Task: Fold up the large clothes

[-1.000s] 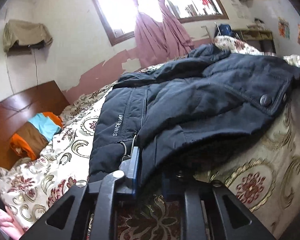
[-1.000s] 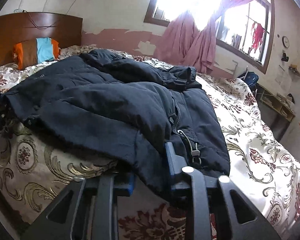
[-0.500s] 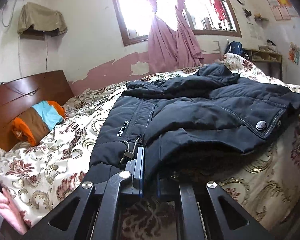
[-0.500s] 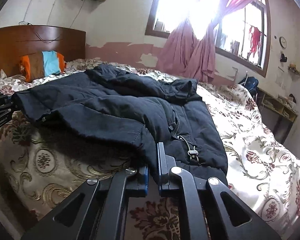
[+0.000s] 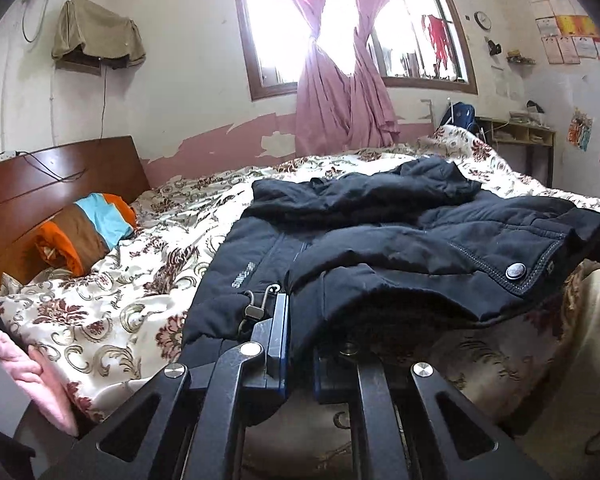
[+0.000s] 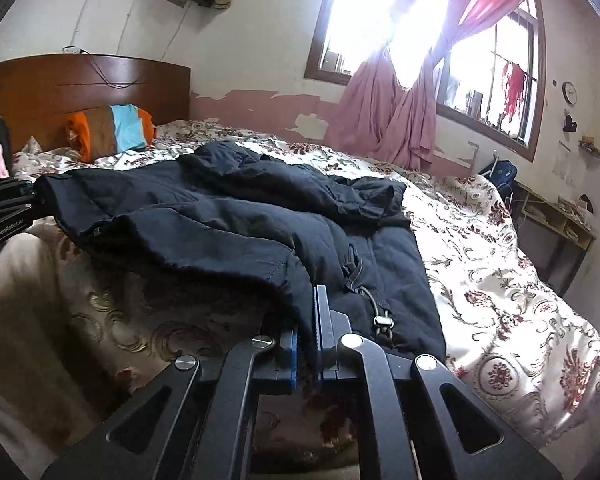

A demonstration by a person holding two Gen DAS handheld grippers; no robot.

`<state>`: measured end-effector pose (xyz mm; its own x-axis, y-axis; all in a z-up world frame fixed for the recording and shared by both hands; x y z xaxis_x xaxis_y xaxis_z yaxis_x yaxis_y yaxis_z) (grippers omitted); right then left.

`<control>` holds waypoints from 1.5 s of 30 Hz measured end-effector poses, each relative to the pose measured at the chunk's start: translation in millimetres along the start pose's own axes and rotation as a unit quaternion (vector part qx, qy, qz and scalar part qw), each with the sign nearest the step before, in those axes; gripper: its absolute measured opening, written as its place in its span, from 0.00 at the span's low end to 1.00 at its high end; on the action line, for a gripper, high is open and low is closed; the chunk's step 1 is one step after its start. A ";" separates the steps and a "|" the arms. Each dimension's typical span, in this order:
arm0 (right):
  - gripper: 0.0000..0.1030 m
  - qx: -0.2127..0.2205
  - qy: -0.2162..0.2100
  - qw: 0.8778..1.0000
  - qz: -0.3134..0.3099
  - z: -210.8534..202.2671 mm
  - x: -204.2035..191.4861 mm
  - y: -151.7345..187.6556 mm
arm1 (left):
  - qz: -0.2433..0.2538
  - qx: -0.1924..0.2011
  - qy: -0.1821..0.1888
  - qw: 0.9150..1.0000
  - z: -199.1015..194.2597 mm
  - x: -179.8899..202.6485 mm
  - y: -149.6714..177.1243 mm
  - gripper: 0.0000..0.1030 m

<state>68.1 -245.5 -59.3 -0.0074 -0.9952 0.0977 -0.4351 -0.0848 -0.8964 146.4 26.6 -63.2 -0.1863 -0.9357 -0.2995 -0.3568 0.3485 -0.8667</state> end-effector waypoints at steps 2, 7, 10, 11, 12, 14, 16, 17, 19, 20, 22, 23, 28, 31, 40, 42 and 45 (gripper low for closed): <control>0.05 0.004 -0.003 1.000 0.003 -7.1 2.2 -8.4 | 0.004 0.004 0.001 1.000 -4.2 0.6 -6.0 0.08; 0.05 0.038 -0.021 0.999 0.033 -10.7 11.6 -44.9 | 0.013 0.030 -0.007 0.999 -3.4 -5.5 -33.1 0.08; 0.05 0.061 -0.015 0.997 0.042 -2.2 17.1 -64.8 | 0.019 0.047 -0.005 0.999 5.2 -13.2 -56.1 0.08; 0.05 0.071 -0.007 0.997 0.043 1.7 19.5 -73.1 | 0.020 0.052 -0.003 0.998 8.7 -15.7 -64.6 0.08; 0.05 0.078 0.000 0.996 0.042 7.0 19.4 -80.0 | 0.020 0.057 0.001 0.998 12.0 -17.6 -73.0 0.08; 0.05 0.088 0.010 0.995 0.041 13.8 17.5 -90.3 | 0.025 0.067 0.005 0.997 18.8 -20.1 -88.5 0.08; 0.05 0.100 0.016 0.994 0.040 22.0 17.3 -101.9 | 0.033 0.075 0.006 0.997 25.3 -21.2 -103.5 0.08; 0.05 0.105 0.018 0.994 0.039 25.7 16.3 -107.5 | 0.038 0.078 0.006 0.996 29.9 -21.7 -111.4 0.08; 0.05 0.116 0.019 0.993 0.031 36.4 17.1 -123.0 | 0.047 0.084 0.003 0.995 38.3 -23.0 -124.5 0.08; 0.05 0.119 0.021 0.992 0.028 40.7 14.9 -128.5 | 0.050 0.086 0.002 0.995 43.3 -24.0 -130.4 0.08; 0.05 0.130 0.021 0.991 0.018 53.0 16.8 -144.0 | 0.052 0.088 0.004 0.995 54.4 -26.2 -142.0 0.08; 0.05 0.132 0.023 0.991 0.012 57.4 16.9 -149.0 | 0.052 0.084 0.008 0.995 60.8 -28.2 -146.4 0.08; 0.05 0.129 0.017 0.991 -0.021 83.8 17.4 -172.1 | 0.064 0.059 0.018 0.996 82.1 -35.7 -160.0 0.08; 0.05 0.136 0.020 0.989 -0.046 94.3 12.9 -188.6 | 0.064 0.054 0.016 0.996 94.2 -38.5 -173.5 0.08; 0.05 0.149 0.050 0.981 -0.115 106.2 -3.8 -211.7 | 0.032 0.072 0.011 0.997 120.1 -45.4 -191.9 0.07; 0.05 0.148 0.055 0.981 -0.115 113.1 -3.7 -226.4 | 0.023 0.072 0.013 0.997 130.3 -48.7 -202.5 0.07; 0.04 0.141 0.061 0.982 -0.111 128.7 -1.5 -246.9 | 0.019 0.072 0.007 0.997 152.5 -51.7 -217.4 0.07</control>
Point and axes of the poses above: each gripper's, at about its wrist camera, not at the fingertips, and z roughly the way its jaws point, x to its right, y to its underside, the point moved 10 cm from there along z, roughly the way its jaws point, and after that the axes turned 9 degrees about z, right-handed, at the moved point
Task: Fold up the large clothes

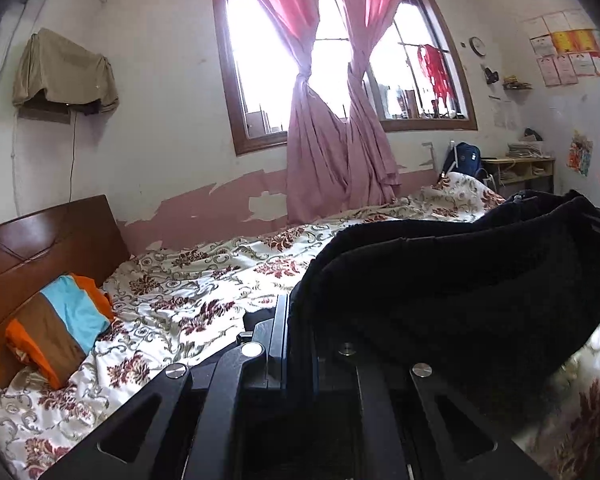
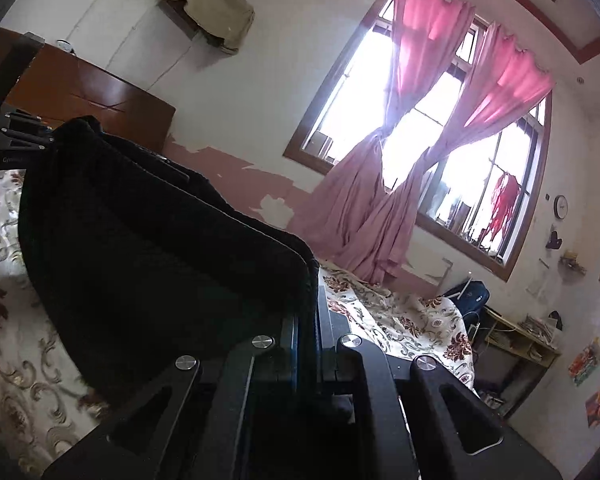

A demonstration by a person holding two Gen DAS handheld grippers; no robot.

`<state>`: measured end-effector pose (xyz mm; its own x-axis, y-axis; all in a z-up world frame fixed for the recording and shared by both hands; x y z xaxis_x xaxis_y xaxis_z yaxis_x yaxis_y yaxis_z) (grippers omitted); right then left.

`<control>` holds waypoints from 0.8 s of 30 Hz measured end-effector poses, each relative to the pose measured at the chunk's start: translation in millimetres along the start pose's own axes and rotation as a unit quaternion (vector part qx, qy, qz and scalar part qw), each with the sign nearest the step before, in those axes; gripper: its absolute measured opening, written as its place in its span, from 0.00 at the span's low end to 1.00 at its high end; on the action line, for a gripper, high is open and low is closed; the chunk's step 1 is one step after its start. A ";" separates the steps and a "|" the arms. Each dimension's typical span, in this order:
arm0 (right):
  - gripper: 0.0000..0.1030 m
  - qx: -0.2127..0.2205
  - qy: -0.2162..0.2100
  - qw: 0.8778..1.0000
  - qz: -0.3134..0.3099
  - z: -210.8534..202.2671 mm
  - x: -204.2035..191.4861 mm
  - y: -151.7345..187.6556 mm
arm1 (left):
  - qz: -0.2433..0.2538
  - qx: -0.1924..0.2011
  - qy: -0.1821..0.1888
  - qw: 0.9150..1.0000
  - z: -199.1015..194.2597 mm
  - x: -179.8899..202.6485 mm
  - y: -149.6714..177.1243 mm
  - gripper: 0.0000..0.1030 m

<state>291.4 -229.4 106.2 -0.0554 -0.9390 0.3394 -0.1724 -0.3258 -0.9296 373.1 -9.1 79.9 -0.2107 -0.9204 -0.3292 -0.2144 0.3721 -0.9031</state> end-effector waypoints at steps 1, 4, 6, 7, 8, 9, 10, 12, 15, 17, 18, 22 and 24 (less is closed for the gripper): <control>0.04 -0.005 0.002 1.000 0.003 10.7 1.7 -4.7 | 0.001 -0.001 -0.003 1.000 10.4 -0.5 -4.7 0.07; 0.04 -0.018 0.007 1.000 0.019 39.9 11.1 -15.9 | -0.004 0.007 -0.015 1.000 36.3 -2.5 -19.5 0.07; 0.04 -0.025 0.010 0.999 0.042 63.2 18.9 -22.4 | -0.013 0.016 -0.022 1.000 49.5 -3.9 -29.1 0.07; 0.04 -0.027 0.010 0.998 0.049 71.8 21.7 -22.5 | -0.015 0.020 -0.027 0.999 57.0 -4.2 -33.9 0.07; 0.04 -0.030 0.012 0.998 0.055 82.0 24.4 -23.5 | -0.015 0.023 -0.032 0.999 65.3 -4.5 -38.3 0.07; 0.04 -0.029 0.020 0.998 0.053 96.1 25.4 -25.8 | -0.014 0.025 -0.038 0.999 74.9 -5.0 -41.7 0.07; 0.04 -0.028 0.025 0.998 0.050 105.5 27.6 -23.1 | -0.016 0.025 -0.042 0.999 82.8 -5.1 -44.1 0.07; 0.04 -0.031 0.037 0.998 0.044 133.0 27.6 -20.1 | -0.021 0.018 -0.046 0.999 103.9 -6.0 -46.5 0.07; 0.04 -0.042 0.046 0.997 0.047 167.6 25.0 -8.8 | -0.043 0.002 -0.042 0.998 139.8 -6.3 -41.3 0.07; 0.04 -0.050 0.050 0.996 0.045 189.4 21.0 1.2 | -0.045 -0.007 -0.047 0.998 159.6 -4.4 -36.1 0.07; 0.04 -0.054 0.053 0.996 0.043 200.1 19.2 6.7 | -0.043 -0.010 -0.049 0.998 167.5 -3.2 -33.5 0.07; 0.04 -0.072 0.062 0.994 0.045 237.5 13.4 31.8 | -0.041 -0.026 -0.057 0.997 206.5 2.3 -17.2 0.07; 0.04 -0.078 0.070 0.994 0.042 252.0 8.9 45.5 | -0.051 -0.036 -0.057 0.996 221.4 5.9 -5.4 0.08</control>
Point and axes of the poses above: each gripper's, at about its wrist camera, not at the fingertips, and z roughly the way its jaws point, x to its right, y to its underside, the point moved 10 cm from there along z, roughly the way its jaws point, and after that the axes turned 9 degrees about z, right-handed, at the moved point
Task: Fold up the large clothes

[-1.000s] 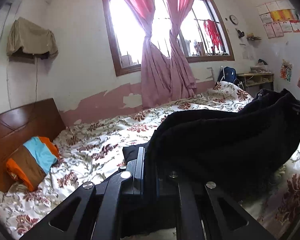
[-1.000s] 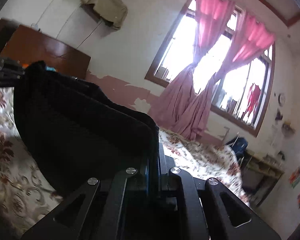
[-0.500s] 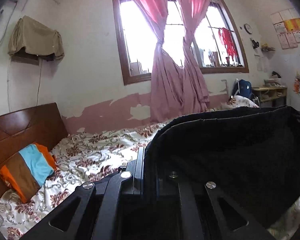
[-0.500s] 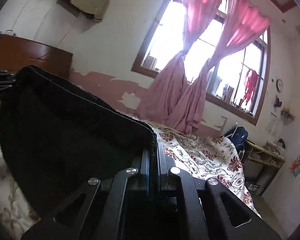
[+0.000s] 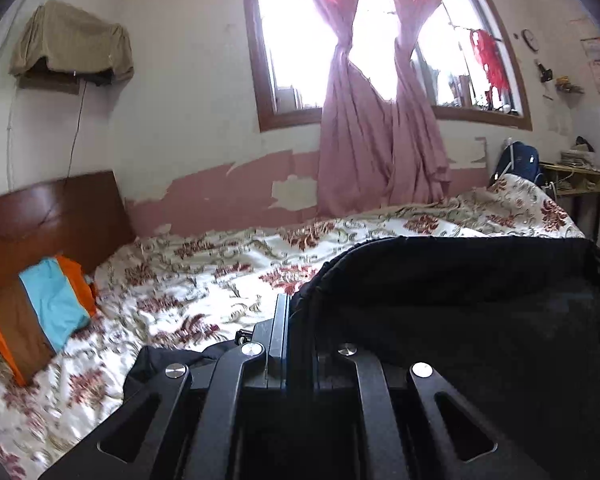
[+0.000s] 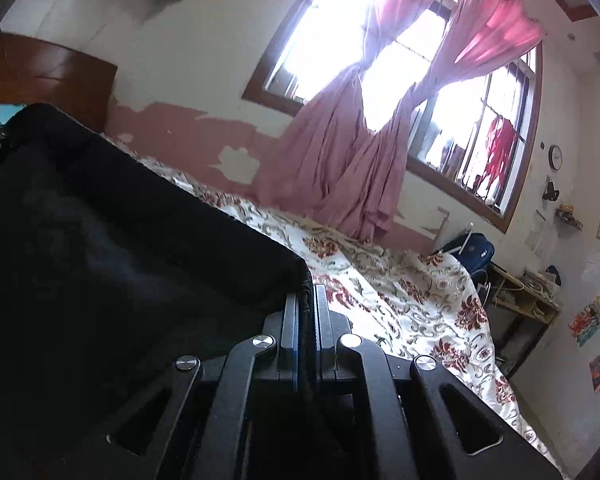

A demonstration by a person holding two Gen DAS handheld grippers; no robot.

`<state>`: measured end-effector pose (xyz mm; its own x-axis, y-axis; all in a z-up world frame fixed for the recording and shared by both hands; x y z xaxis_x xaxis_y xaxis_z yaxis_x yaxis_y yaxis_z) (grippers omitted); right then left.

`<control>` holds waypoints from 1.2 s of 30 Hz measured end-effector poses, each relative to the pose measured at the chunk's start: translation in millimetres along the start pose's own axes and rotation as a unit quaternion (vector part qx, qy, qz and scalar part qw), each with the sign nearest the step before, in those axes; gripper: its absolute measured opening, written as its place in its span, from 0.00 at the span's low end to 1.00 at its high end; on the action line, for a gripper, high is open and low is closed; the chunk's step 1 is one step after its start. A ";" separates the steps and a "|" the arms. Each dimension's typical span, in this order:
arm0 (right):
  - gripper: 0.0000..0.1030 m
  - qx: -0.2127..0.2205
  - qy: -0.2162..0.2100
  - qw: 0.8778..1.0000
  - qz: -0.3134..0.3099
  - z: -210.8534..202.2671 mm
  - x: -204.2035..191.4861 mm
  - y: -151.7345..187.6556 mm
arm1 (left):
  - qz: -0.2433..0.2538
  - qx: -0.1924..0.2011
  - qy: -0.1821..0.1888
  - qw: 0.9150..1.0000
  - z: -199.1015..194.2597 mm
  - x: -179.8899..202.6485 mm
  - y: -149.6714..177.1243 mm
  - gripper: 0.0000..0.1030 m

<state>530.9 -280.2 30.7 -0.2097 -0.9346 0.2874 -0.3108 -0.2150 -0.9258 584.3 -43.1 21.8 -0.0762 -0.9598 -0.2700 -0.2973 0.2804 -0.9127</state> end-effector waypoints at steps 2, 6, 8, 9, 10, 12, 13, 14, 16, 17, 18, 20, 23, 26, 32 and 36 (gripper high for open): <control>0.04 -0.005 0.007 1.000 -0.003 15.4 -6.7 12.2 | -0.007 -0.012 0.000 1.000 16.6 4.0 12.5 0.08; 0.04 -0.008 0.017 1.000 -0.006 33.2 -13.0 22.3 | -0.020 -0.030 0.010 0.999 40.2 9.4 29.1 0.08; 0.04 -0.009 0.018 1.000 -0.007 37.2 -15.0 23.3 | -0.023 -0.035 0.015 0.999 44.2 9.1 31.5 0.08; 0.05 -0.013 0.017 1.000 -0.007 38.7 -15.6 25.4 | -0.026 -0.037 0.019 0.999 45.4 8.9 32.0 0.08; 0.05 -0.016 0.014 1.000 -0.007 40.7 -16.2 26.6 | -0.032 -0.040 0.029 0.998 45.6 7.8 32.3 0.09; 0.06 -0.021 0.006 1.000 0.001 41.3 -13.9 28.4 | -0.046 -0.037 0.050 0.997 43.6 4.7 32.0 0.10; 0.06 -0.021 0.000 1.000 0.006 41.2 -12.6 27.8 | -0.052 -0.037 0.061 0.996 41.9 3.0 32.1 0.11; 0.07 -0.019 -0.005 1.000 0.010 40.0 -11.1 27.3 | -0.057 -0.037 0.070 0.995 39.8 1.3 32.4 0.11; 0.11 -0.013 -0.014 1.000 0.020 33.1 -7.8 24.9 | -0.066 -0.039 0.082 0.994 37.4 -1.2 31.9 0.19; 0.13 -0.009 -0.016 1.000 0.023 29.8 -5.9 23.5 | -0.071 -0.039 0.088 0.993 33.9 -3.5 31.9 0.23; 0.22 -0.004 -0.017 1.000 0.024 26.6 -4.5 21.4 | -0.076 -0.038 0.089 0.992 30.6 -4.8 31.0 0.36; 0.41 0.005 -0.017 1.000 0.023 18.2 -2.4 19.0 | -0.087 -0.024 0.075 0.993 18.8 -14.5 26.4 0.77; 0.47 0.016 -0.028 0.999 0.026 -1.9 2.3 13.3 | -0.097 0.018 0.066 0.993 -6.8 -27.8 14.6 0.90; 0.65 0.012 -0.053 0.998 0.028 -20.6 3.7 13.6 | -0.071 0.006 0.079 0.994 -23.2 -23.1 18.9 0.90; 0.76 -0.023 -0.112 0.993 0.042 -60.4 2.2 44.2 | -0.011 -0.009 0.116 0.993 -56.8 1.9 57.5 0.91; 0.79 -0.076 -0.153 0.983 0.068 -62.6 -0.8 78.4 | 0.010 -0.030 0.157 0.987 -67.0 29.4 86.3 0.92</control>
Point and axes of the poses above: each gripper's, at about its wrist camera, not at the fingertips, and z roughly the way its jaws point, x to its right, y to its underside, the point moved 10 cm from there along z, roughly the way its jaws point, and after that the axes turned 9 degrees about z, right-handed, at the moved point
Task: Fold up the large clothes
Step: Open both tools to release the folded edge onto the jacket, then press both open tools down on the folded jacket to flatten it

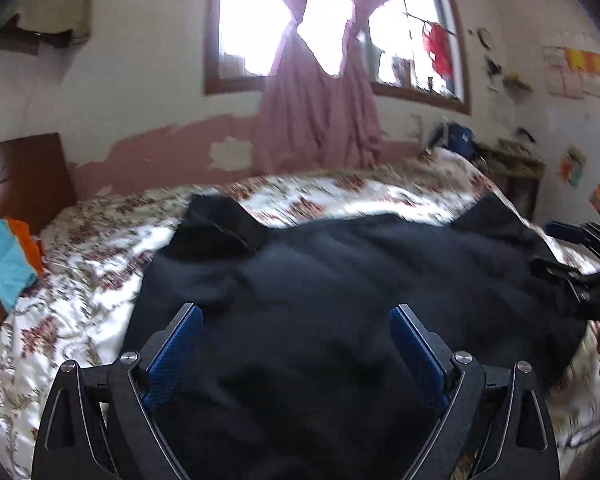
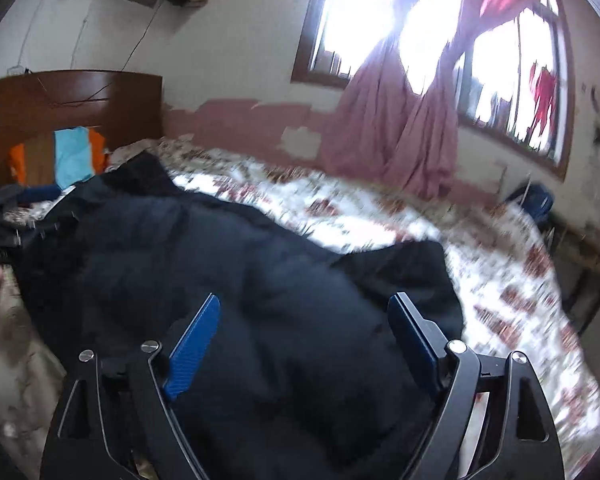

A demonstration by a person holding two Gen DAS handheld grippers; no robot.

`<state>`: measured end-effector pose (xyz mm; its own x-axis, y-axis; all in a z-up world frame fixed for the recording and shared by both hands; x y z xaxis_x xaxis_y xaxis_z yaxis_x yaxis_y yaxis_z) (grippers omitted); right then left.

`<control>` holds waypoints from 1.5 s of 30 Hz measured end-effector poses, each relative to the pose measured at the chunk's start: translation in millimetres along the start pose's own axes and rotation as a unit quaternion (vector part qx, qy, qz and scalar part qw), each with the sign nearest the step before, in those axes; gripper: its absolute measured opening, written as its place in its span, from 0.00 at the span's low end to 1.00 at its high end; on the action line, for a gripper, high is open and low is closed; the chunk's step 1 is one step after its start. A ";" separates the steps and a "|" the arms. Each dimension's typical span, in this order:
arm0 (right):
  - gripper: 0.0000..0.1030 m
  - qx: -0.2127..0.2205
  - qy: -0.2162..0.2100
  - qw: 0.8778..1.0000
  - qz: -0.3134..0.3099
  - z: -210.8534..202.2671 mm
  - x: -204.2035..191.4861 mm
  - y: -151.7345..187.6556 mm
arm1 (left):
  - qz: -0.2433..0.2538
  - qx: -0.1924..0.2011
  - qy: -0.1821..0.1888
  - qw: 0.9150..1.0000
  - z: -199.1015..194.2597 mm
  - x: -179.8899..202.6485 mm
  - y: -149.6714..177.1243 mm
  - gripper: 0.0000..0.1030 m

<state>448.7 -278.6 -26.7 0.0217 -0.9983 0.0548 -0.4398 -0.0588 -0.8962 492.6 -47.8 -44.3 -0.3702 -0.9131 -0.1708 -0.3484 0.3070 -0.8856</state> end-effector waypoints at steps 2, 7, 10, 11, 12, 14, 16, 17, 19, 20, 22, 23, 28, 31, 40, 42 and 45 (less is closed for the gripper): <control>0.80 -0.026 -0.017 0.999 0.011 9.9 0.8 15.6 | 0.009 -0.010 0.015 1.000 4.5 11.9 8.4 0.92; 0.80 -0.056 -0.027 0.998 0.020 46.4 5.3 33.6 | 0.033 -0.021 0.015 0.999 26.3 27.9 12.2 0.92; 0.80 -0.053 -0.015 0.998 0.007 67.3 2.5 29.0 | 0.036 -0.023 -0.003 0.999 43.9 23.7 5.4 0.93; 0.80 -0.054 -0.009 0.998 0.002 73.4 1.5 26.4 | 0.034 -0.022 -0.005 0.999 49.0 21.1 2.0 0.93; 0.79 -0.056 -0.005 0.998 -0.003 80.5 0.7 22.4 | 0.030 -0.022 -0.008 0.999 56.3 17.1 -2.8 0.94; 0.80 -0.064 0.003 0.998 -0.014 92.1 -3.5 14.1 | 0.022 -0.026 -0.014 0.999 66.4 11.4 -8.2 0.96; 0.79 -0.072 0.012 0.997 -0.022 106.2 -4.3 7.0 | 0.011 -0.032 -0.022 0.999 76.5 3.2 -13.8 0.96; 0.79 -0.077 0.014 0.997 -0.023 112.1 -4.4 3.7 | 0.008 -0.038 -0.033 0.999 82.4 -2.2 -16.6 0.96; 0.79 -0.085 0.019 0.996 -0.024 122.5 -3.7 -2.1 | 0.004 -0.050 -0.050 0.997 92.9 -10.4 -22.3 0.96; 0.79 -0.091 0.024 0.995 -0.024 130.8 -1.2 -3.1 | 0.000 -0.053 -0.053 0.997 98.0 -15.2 -24.7 0.96; 0.79 -0.104 0.036 0.994 -0.022 145.5 2.8 -7.9 | -0.005 -0.062 -0.057 0.996 109.1 -23.2 -27.9 0.96; 0.79 -0.110 0.041 0.993 -0.020 151.2 4.7 -11.2 | -0.008 -0.070 -0.060 0.996 115.9 -28.1 -29.7 0.96; 0.79 -0.137 0.070 0.988 -0.024 185.6 13.9 -26.4 | -0.022 -0.106 -0.096 0.989 143.9 -55.4 -38.0 0.96; 0.79 -0.139 0.076 0.987 -0.024 198.7 17.5 -30.9 | -0.043 -0.123 -0.091 0.987 158.8 -66.9 -32.7 0.98; 0.79 -0.162 0.050 0.985 -0.004 226.2 17.8 -20.5 | -0.040 -0.164 -0.055 0.984 188.9 -60.3 -19.1 1.00; 0.80 -0.168 0.042 0.985 0.005 234.5 21.2 -17.9 | -0.047 -0.169 -0.051 0.983 197.0 -60.9 -16.8 1.00; 0.80 -0.176 0.037 0.984 0.010 243.1 20.6 -13.0 | -0.051 -0.171 -0.048 0.983 203.5 -60.8 -14.6 1.00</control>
<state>673.1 -299.5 -121.0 -0.0490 -0.9954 0.0822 -0.7230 -0.0215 -0.6905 695.5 -51.4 -108.9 -0.2420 -0.9596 -0.1432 -0.6538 0.2704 -0.7067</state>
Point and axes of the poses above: each gripper's, at about its wrist camera, not at the fingertips, and z roughly the way its jaws point, x to its right, y to its underside, the point moved 10 cm from there along z, roughly the way its jaws point, and after that the axes turned 9 degrees about z, right-handed, at the moved point
